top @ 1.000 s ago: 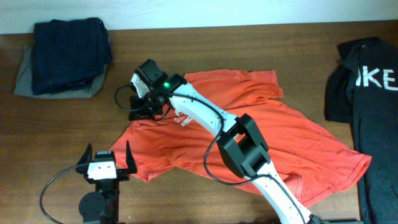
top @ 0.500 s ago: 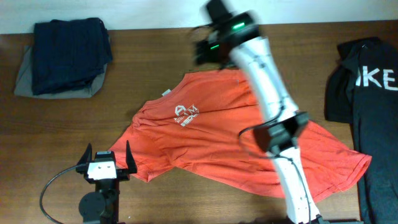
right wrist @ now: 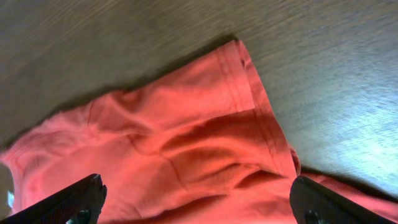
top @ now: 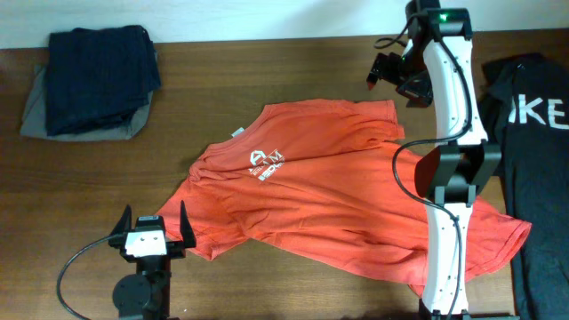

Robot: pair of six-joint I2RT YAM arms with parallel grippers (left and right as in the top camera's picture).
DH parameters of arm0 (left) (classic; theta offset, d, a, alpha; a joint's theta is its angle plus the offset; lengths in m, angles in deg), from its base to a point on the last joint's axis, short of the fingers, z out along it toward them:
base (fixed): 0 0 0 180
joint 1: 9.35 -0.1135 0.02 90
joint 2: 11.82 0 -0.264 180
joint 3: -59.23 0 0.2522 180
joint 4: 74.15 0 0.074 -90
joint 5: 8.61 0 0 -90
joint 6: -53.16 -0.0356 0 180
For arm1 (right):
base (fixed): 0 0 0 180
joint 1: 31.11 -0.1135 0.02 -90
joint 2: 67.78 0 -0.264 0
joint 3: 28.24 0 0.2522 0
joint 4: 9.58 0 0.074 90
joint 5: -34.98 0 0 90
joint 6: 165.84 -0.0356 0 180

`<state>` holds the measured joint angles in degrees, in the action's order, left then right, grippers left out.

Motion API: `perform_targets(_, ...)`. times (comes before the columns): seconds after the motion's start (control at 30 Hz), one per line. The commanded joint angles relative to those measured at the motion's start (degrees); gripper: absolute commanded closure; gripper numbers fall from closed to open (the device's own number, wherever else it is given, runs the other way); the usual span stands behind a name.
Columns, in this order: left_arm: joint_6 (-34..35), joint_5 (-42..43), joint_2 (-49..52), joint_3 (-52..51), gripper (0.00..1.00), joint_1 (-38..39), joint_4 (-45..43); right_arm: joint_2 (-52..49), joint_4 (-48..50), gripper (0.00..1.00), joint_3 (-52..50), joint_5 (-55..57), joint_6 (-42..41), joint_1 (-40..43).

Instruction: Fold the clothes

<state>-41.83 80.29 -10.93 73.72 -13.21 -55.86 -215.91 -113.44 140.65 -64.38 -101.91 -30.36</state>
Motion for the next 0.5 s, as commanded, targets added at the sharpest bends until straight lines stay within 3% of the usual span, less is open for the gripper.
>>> perform_targets(0.0, -0.7, -0.2, -0.5, -0.2, 0.01, -0.3, 0.1, -0.4, 2.5, 0.02, -5.8, -2.5, -5.6, 0.5)
perform_targets(0.1, -0.7, -0.2, -0.5, -0.2, 0.01, -0.3, 0.1, -0.4, 7.5, 0.1, -11.2, -3.6, -6.4, 0.3)
perform_targets(0.47, -0.7, -0.2, -0.5, -0.2, 0.01, -0.3, 0.1, -0.4, 19.5, 0.11, -21.1, -6.7, -5.9, 0.0)
